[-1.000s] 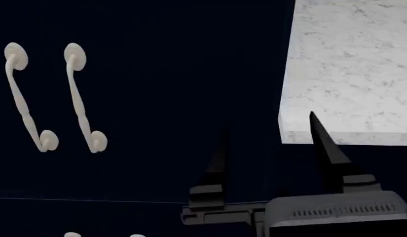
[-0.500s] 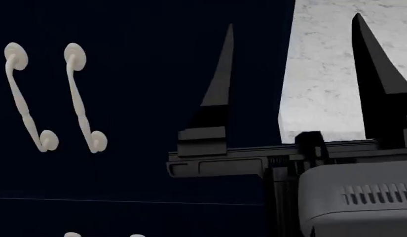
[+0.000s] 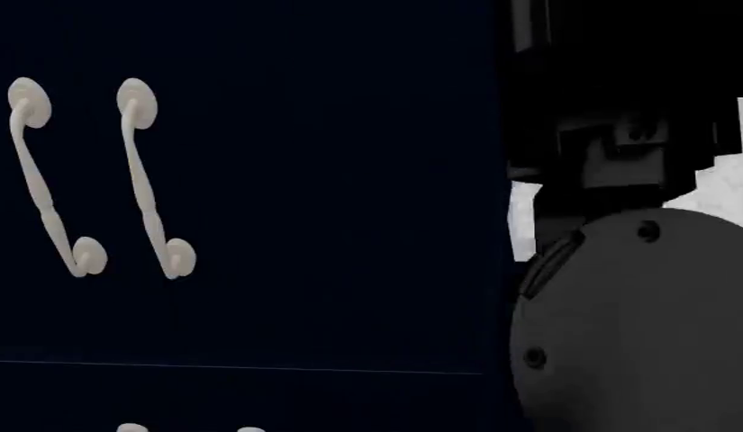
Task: Press the stop button on the microwave
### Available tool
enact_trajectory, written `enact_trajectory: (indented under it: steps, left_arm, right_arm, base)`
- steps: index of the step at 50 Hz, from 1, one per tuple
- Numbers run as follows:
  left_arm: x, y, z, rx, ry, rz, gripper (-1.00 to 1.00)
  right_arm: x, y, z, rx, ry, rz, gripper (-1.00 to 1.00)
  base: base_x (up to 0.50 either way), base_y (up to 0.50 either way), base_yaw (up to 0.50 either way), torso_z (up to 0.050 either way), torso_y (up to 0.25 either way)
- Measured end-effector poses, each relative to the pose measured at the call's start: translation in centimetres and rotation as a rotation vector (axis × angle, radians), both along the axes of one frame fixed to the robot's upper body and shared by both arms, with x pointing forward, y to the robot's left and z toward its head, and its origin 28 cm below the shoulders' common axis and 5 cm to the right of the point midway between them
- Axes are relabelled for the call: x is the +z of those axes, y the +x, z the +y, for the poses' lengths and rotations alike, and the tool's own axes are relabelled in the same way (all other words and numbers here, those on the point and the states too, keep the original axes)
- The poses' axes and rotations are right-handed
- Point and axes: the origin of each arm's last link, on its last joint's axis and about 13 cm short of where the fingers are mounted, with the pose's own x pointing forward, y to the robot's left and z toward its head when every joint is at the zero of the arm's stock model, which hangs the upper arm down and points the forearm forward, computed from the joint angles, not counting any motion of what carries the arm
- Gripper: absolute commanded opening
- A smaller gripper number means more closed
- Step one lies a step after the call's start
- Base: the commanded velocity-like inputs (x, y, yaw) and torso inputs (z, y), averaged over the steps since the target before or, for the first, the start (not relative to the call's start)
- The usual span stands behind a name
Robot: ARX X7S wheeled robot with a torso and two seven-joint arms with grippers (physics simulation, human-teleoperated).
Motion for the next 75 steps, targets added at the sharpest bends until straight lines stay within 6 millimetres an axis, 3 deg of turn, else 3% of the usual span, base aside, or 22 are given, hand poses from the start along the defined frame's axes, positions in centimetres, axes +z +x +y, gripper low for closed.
enact_trajectory:
  steps: [9,21,53,75]
  left_arm:
    - [0.0,0.0,0.0,0.001,0.0,0.001,1.0]
    - [0.0,0.0,0.0,0.001,0.0,0.002,1.0]
    - [0.0,0.0,0.0,0.001,0.0,0.002,1.0]
    - [0.0,0.0,0.0,0.001,0.0,0.002,1.0]
  right_arm:
    - [3.6,2.0,0.2,-0.039,-0.009,0.011,1.0]
    - [6.8,3.8,0.5,-0.08,-0.003,0.037,1.0]
    - [11.8,9.7,1.7,-0.116,0.023,0.236,1.0]
    - [15.0,11.1,2.5,-0.104,0.037,0.311,1.0]
  base:
    - [0.0,0.0,0.0,0.042,0.123]
    - [0.0,0.0,0.0,0.048,0.139]
    - [0.0,0.0,0.0,0.048,0.139]
    - [0.0,0.0,0.0,0.048,0.139]
